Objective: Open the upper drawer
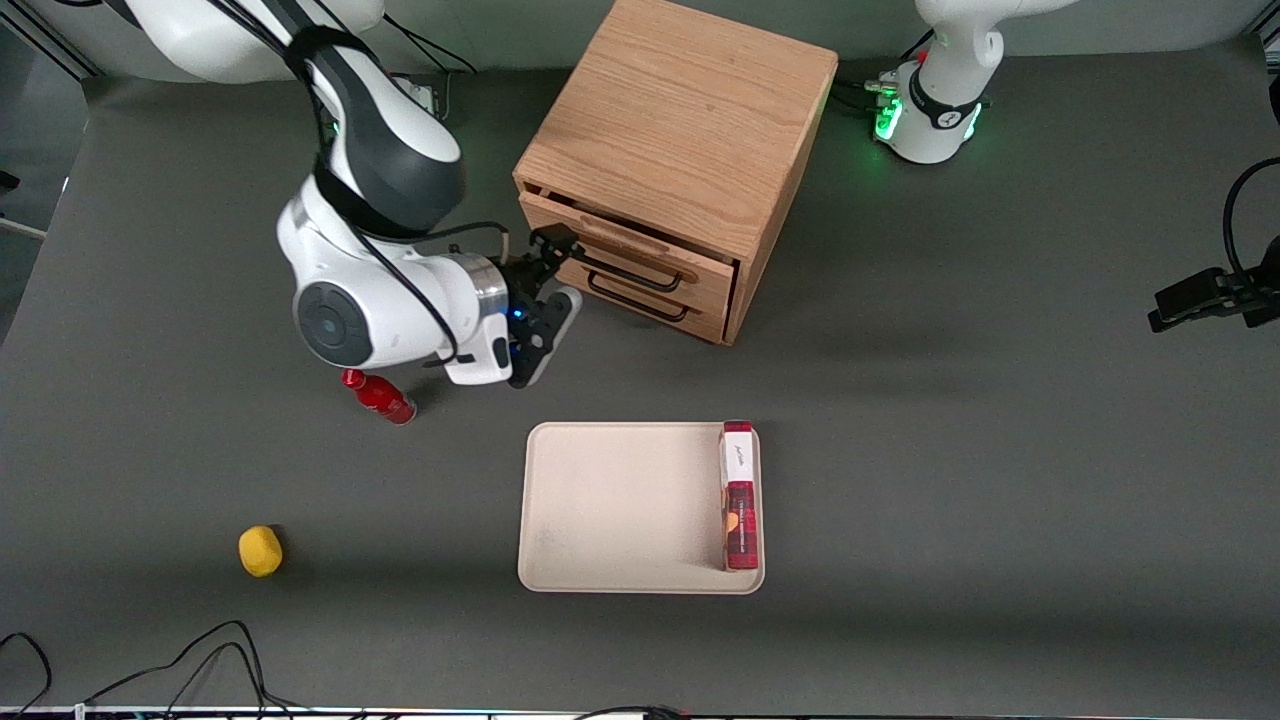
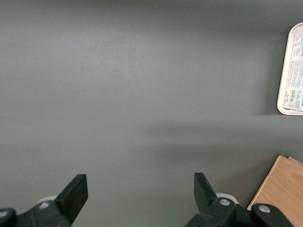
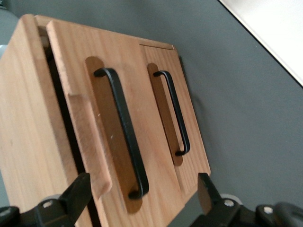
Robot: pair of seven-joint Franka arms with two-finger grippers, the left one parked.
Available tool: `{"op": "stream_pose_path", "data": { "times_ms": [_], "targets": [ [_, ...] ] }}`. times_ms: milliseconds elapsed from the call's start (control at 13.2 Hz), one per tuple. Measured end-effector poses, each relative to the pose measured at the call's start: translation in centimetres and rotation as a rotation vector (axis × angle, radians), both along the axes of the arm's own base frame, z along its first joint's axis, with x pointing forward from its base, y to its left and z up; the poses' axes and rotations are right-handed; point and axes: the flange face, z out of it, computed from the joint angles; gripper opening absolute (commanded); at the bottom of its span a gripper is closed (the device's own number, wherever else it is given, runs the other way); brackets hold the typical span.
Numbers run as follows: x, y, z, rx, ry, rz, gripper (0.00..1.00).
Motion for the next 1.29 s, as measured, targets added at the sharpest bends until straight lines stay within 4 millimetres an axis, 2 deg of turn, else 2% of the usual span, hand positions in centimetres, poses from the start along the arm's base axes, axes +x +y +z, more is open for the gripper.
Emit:
{"op": "stream_pose_path", "data": {
  "times_ms": [228,531,759,1062,1290],
  "targets": [
    [-0.3,1.7,-2.3,-0.020,0.004,0.001,1.00],
    [-1.6,3.2,-3.4,-0.037,0.010,0.024,1.00],
    [-1.9,3.5,-4.4,-0.044,0.002,0.018,1.00],
    [-2.8,4.8,-5.0,-0.067,-0.018,0.013,1.00],
    [-3.1,5.0,-5.1,-0.068,-0.018,0.017,1.00]
  ]
}}
